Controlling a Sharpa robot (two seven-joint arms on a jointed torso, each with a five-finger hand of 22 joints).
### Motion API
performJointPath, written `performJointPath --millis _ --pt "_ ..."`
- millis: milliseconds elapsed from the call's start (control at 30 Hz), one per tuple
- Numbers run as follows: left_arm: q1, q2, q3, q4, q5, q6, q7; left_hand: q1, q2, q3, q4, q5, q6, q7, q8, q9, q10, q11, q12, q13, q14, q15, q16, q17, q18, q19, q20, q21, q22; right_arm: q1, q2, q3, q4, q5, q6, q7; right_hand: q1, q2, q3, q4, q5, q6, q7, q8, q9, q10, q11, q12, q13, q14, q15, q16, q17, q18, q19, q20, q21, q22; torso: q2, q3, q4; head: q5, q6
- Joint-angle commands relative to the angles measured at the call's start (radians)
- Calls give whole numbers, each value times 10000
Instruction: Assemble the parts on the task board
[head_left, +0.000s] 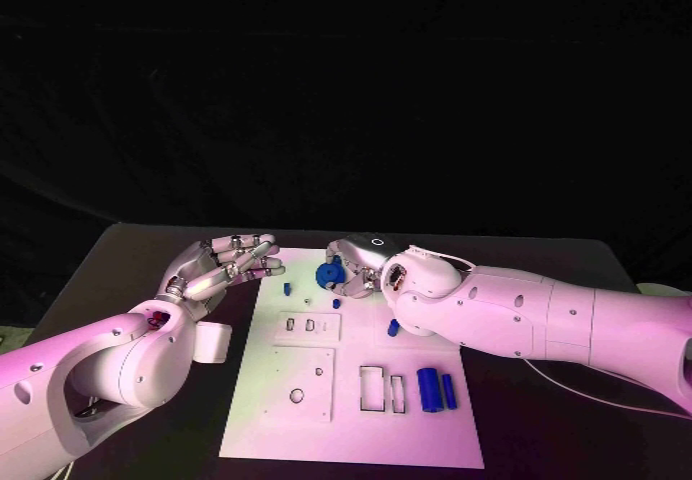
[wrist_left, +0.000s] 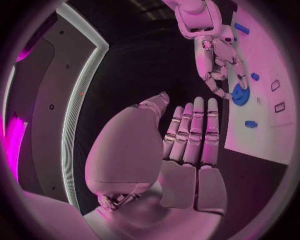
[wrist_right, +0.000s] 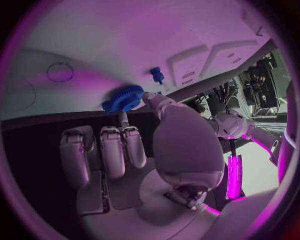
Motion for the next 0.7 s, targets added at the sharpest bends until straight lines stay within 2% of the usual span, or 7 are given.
performJointPath --millis 33,400,700 --pt "12 4 7 29 14 98 25 -110 -5 61 24 -22 32 167 -36 -14 83 9 -60 -3 47 -11 60 11 55 82 -19 49 -12 -2 -8 -4 7 -9 341 42 -97 36 -80 2 67 110 39 -39 -16 403 61 -28 1804 869 84 10 1854 -69 1082 69 44 2631 1 5 2 2 0" --pt "12 -7 7 28 14 59 -16 -109 -7 67 19 -22 30 169 -39 -15 81 11 -65 -3 46 -11 60 13 55 83 -20 49 -13 -1 -50 -7 -45 135 596 -41 -270 210 -182 216 305 326 1 -45 -56 434 30 5 1844 874 60 18 1879 -69 1082 55 44 2631 2 6 -3 -6 9" --pt "12 -7 7 15 14 70 -27 -108 -9 73 15 -22 26 173 -43 -17 77 13 -72 -4 44 -11 60 15 55 84 -20 49 -15 -4 -128 -8 -1 140 532 -69 -312 323 -133 307 636 375 -7 -115 -112 445 19 14 1857 881 49 27 1908 -69 1082 42 44 2631 8 13 1 -25 24"
